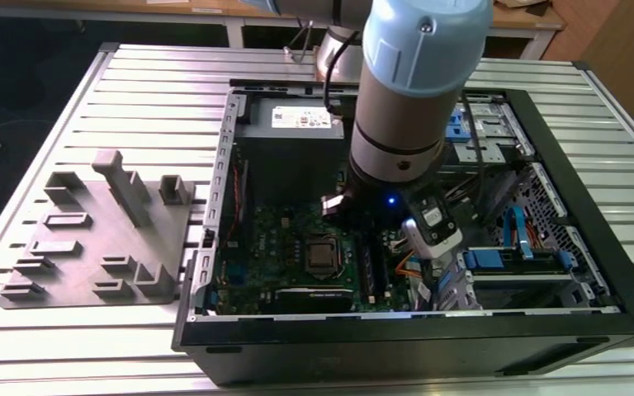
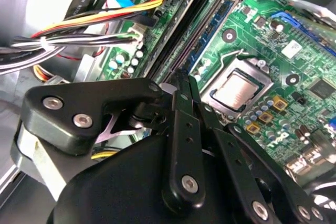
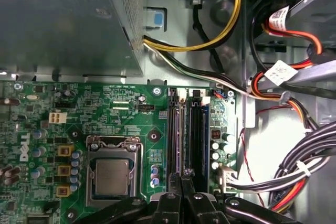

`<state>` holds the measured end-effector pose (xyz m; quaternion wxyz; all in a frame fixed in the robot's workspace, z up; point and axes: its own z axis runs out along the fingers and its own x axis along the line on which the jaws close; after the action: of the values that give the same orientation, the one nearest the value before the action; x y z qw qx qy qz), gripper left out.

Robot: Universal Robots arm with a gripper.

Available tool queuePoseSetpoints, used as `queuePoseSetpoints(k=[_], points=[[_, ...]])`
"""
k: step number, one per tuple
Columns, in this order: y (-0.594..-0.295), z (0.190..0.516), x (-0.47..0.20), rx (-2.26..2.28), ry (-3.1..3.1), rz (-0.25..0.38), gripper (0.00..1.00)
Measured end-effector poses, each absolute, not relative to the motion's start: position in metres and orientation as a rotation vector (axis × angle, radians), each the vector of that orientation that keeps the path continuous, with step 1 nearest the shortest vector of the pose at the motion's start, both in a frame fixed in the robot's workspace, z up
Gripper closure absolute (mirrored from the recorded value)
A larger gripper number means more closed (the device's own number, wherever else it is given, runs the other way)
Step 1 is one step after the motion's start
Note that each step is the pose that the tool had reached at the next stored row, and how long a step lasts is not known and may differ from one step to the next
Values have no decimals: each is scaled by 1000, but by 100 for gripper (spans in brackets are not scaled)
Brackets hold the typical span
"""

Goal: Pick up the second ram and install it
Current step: 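Insert the second ram into the second slot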

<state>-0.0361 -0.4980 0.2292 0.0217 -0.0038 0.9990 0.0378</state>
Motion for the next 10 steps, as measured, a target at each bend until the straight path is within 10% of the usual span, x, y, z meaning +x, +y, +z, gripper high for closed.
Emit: queuePoseSetpoints(k=[10], points=[[-498, 233, -36, -4, 3096, 117, 91]])
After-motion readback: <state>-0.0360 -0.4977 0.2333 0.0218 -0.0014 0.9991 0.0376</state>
